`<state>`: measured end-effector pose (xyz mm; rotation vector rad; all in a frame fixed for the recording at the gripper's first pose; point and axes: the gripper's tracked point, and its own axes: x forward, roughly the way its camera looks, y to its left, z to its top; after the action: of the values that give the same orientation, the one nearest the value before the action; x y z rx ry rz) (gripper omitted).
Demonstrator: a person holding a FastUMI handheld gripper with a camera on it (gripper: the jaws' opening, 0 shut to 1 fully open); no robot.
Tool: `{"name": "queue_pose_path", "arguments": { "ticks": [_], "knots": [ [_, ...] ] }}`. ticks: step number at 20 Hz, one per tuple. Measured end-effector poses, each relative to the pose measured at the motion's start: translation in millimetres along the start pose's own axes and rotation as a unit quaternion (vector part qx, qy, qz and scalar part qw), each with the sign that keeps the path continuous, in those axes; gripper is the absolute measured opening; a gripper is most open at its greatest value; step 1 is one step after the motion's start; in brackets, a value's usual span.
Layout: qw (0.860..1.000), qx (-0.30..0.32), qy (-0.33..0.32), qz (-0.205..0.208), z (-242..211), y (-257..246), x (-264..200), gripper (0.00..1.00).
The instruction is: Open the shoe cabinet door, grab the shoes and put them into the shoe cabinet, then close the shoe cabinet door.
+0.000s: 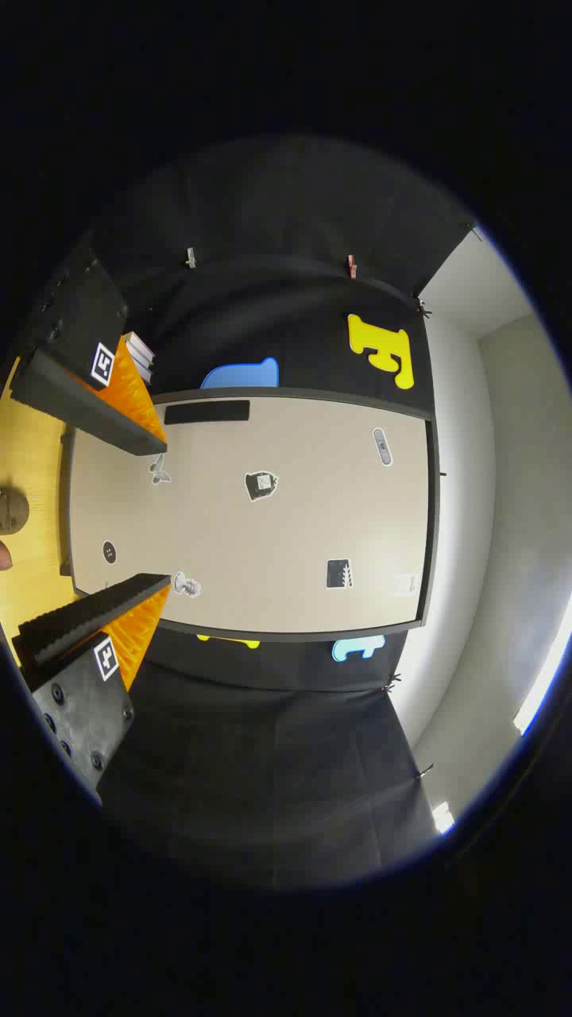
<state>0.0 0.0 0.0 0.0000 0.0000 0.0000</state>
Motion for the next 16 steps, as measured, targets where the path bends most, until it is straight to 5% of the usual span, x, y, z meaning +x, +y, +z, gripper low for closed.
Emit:
{"name": "queue_pose_path", "arguments": {
  "ticks": [16],
  "knots": [
    [1.0,0.009,0.001,0.004,-2,13,-4,0.98]
  ]
}}
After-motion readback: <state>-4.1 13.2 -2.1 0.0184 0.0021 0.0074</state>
